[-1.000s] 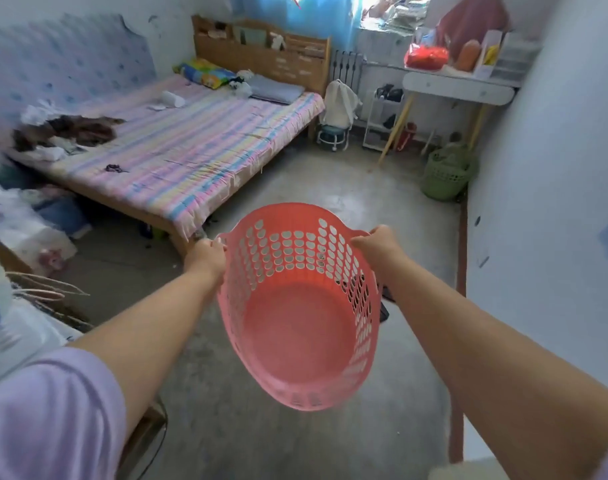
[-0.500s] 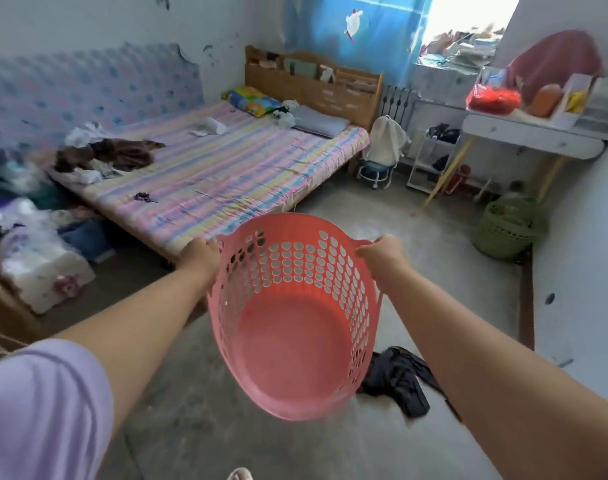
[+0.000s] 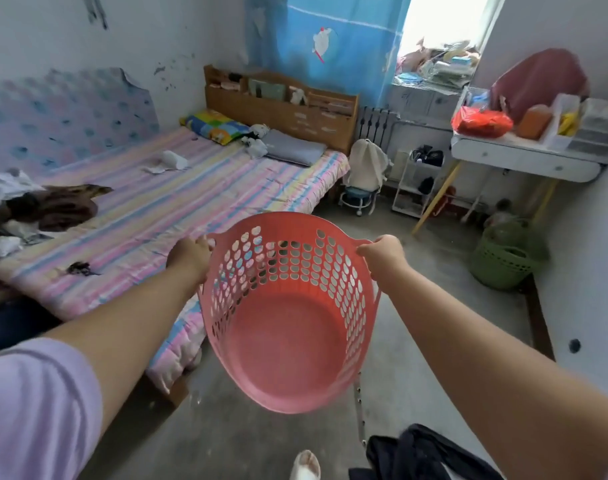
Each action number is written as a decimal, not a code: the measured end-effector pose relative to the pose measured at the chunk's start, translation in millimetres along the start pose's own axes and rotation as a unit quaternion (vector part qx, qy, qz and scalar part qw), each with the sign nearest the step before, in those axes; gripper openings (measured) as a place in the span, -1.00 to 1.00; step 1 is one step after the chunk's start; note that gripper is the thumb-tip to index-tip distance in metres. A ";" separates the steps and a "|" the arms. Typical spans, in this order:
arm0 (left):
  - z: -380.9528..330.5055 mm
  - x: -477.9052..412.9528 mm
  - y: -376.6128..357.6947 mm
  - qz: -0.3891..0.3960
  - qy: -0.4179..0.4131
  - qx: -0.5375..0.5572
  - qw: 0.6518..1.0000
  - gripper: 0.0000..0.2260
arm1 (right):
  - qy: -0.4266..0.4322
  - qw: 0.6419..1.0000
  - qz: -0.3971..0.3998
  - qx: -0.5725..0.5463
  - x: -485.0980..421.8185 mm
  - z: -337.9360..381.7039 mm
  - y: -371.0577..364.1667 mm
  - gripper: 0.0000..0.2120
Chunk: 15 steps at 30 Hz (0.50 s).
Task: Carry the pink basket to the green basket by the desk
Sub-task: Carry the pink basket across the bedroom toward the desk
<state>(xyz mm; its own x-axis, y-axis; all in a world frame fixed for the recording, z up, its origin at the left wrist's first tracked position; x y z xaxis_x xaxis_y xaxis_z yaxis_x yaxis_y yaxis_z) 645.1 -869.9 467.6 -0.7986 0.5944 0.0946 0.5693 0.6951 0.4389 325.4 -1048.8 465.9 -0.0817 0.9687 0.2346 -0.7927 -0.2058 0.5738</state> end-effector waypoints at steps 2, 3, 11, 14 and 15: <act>-16.0 -48.2 -26.0 0.009 -0.003 0.001 1.000 -0.62 | -0.003 1.000 -0.005 -0.003 -51.8 18.6 -4.4 -0.88; -24.6 -67.5 -36.4 0.014 -0.003 0.000 1.000 -0.61 | -0.001 1.000 -0.004 -0.002 -72.4 29.2 -5.4 -0.88; -96.0 -248.3 -115.8 0.025 0.002 0.009 1.000 -0.57 | 0.004 1.000 -0.011 0.002 -251.3 124.8 -17.9 -0.84; -110.9 -312.7 -143.9 0.037 0.000 0.019 0.999 -0.60 | -0.003 1.000 -0.021 -0.005 -305.1 146.8 -31.1 -0.92; -117.6 -343.7 -159.8 0.048 0.000 0.020 0.999 -0.58 | -0.008 1.000 -0.029 -0.006 -331.1 153.4 -37.4 -0.93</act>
<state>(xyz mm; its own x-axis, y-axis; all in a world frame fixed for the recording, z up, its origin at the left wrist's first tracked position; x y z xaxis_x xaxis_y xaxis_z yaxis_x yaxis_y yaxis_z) 805.6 -1232.8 470.0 -0.7401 0.6590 0.1340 0.6504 0.6509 0.3914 474.8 -1383.1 487.0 -0.0254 0.9765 0.2142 -0.8034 -0.1475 0.5769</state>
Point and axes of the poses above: each hand's wrist, its own x-axis away from the middle knuckle, its own y-axis out of the back of the hand, z = x × y, the point moved 8 cm from there along -x, towards the middle knuckle, and after that the axes turned 7 degrees about x, right-handed, at the moved point
